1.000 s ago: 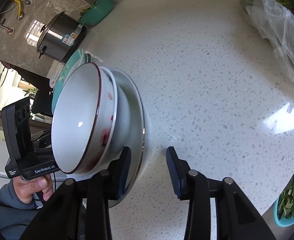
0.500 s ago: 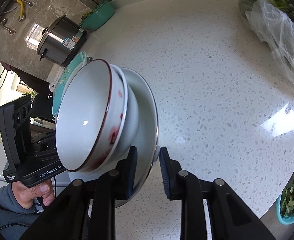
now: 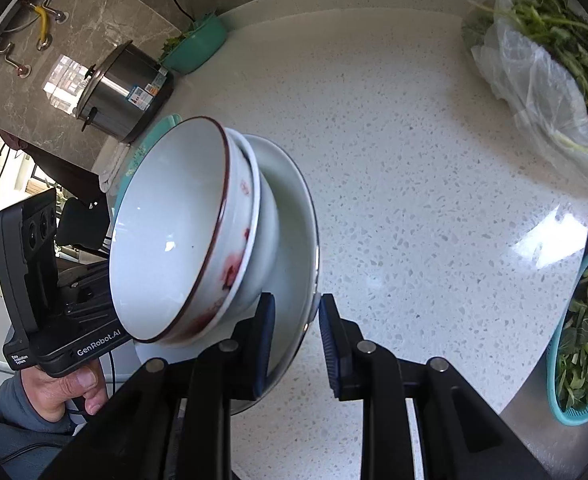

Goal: Organize plates and bowls
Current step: 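Carry the bowl stack over the teal floral plate and lower it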

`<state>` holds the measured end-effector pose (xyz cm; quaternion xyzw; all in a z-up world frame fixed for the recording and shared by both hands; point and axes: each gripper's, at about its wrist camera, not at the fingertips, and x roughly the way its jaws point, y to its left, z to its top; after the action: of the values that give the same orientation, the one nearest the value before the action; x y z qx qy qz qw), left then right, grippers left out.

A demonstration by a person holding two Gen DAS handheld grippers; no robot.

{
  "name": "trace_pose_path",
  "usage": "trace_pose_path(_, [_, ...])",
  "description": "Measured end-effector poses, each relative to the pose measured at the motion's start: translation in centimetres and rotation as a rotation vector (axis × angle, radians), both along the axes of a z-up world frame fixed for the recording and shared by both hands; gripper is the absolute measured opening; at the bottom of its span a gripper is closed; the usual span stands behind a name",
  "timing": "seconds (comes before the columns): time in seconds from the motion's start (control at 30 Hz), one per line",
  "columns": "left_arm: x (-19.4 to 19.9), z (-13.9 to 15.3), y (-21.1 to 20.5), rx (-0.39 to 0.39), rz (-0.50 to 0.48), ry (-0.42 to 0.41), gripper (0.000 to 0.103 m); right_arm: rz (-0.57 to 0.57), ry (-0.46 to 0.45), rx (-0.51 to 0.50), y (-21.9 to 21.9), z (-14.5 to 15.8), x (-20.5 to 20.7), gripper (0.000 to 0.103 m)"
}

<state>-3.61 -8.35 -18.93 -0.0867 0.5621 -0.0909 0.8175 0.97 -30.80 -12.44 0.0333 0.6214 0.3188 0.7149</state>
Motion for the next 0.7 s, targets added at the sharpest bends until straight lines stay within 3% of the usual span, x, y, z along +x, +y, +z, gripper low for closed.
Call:
trace_pose_path(0.33, [-1.0, 6.2, 3.0, -0.002, 0.011, -0.051, 0.015, 0.017, -0.075, 0.028, 2.7, 6.1, -0.3, 0.026])
trace_pose_path(0.7, [-2.3, 11.9, 11.1, 0.031, 0.074, -0.082, 0.015, 0.116, -0.137, 0.072, 10.8, 10.9, 0.2, 0.026])
